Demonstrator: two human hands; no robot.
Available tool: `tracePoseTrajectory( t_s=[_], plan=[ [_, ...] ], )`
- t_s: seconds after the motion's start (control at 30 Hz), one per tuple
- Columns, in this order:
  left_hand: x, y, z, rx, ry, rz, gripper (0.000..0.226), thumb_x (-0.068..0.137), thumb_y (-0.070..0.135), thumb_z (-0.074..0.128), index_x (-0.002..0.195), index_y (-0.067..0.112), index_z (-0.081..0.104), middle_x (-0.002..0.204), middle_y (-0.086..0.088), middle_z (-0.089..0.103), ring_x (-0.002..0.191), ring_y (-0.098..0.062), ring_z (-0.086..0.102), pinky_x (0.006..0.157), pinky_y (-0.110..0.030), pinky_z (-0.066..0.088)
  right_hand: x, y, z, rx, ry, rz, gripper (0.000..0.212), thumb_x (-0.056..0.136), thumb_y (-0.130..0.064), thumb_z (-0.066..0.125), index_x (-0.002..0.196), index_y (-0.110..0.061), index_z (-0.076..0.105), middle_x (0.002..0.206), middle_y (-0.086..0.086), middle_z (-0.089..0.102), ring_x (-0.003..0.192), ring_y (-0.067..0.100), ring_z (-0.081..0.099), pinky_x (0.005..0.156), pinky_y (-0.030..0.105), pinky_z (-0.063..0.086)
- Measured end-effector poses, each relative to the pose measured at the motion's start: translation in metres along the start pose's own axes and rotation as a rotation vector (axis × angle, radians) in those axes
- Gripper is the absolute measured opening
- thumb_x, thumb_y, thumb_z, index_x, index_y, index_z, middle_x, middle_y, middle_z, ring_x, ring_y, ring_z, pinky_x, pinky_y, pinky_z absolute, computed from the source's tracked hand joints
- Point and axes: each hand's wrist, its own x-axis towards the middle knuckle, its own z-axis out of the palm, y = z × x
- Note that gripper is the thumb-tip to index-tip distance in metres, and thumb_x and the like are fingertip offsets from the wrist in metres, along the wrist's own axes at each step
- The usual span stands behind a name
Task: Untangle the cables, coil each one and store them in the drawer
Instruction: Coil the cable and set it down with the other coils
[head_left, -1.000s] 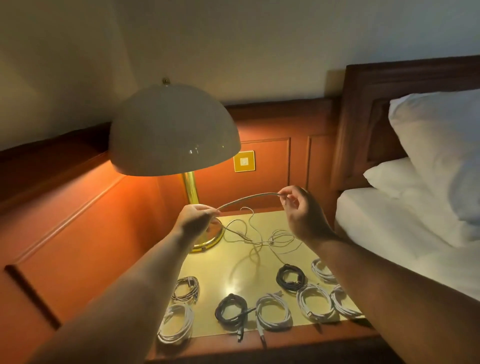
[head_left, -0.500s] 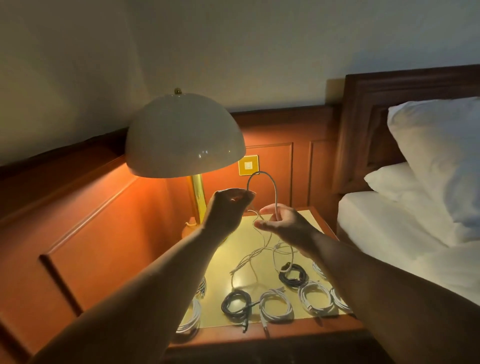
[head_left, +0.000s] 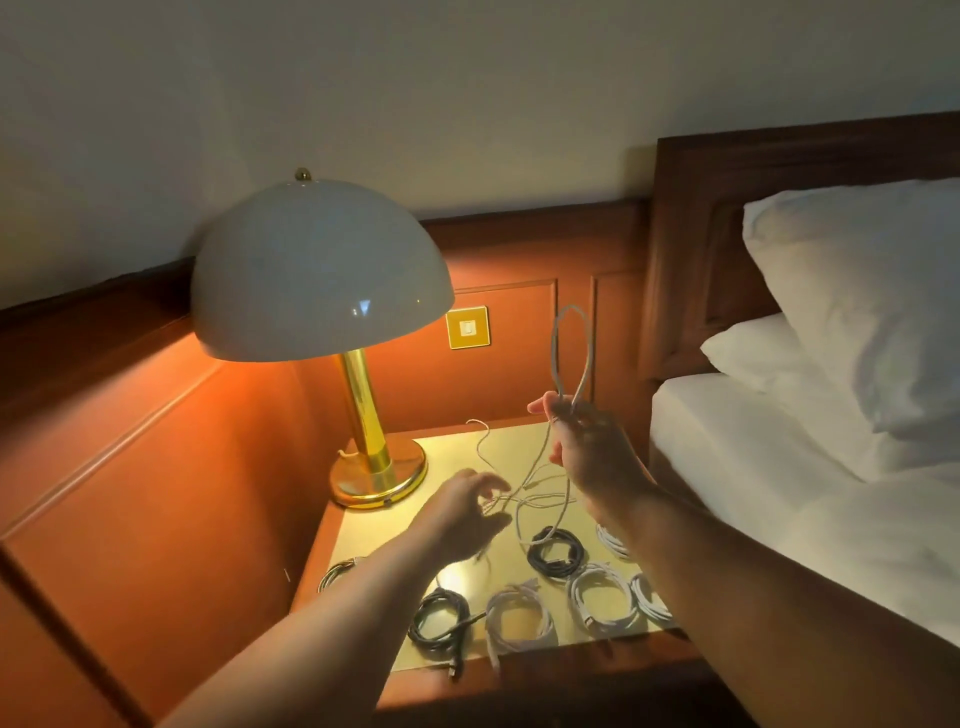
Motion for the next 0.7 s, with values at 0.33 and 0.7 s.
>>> tracePoseTrajectory(
  t_s=[0.33,0.7],
  plan=[
    [0.023,0.001,0.023,-0.129,-0.043,-0.030,0.037,0.091,0.002,0.058,0.105,0.036,0.062,0.113,0.008,0.063,0.102,-0.011,0.061,0.088,-0.033,0.058,0.006,0.009,-0.019,0.734,0.267,0.424,0.039,0.103,-0.046,0.042,0.081,-0.017,0.055,0.080,0.008,0.068,0.091,0.026,0.065,0.090,0.049,0.052],
    [0.045,0.004,0.045,0.156,0.022,-0.010,0.019,0.095,0.012,0.057,0.102,0.026,0.068,0.112,0.003,0.063,0.100,-0.016,0.060,0.088,-0.032,0.056,0.011,0.024,-0.040,0.756,0.233,0.714,0.032,0.102,-0.038,0.051,0.082,-0.012,0.055,0.056,-0.001,0.041,0.043,0.009,0.030,0.039,0.021,0.028]
  ],
)
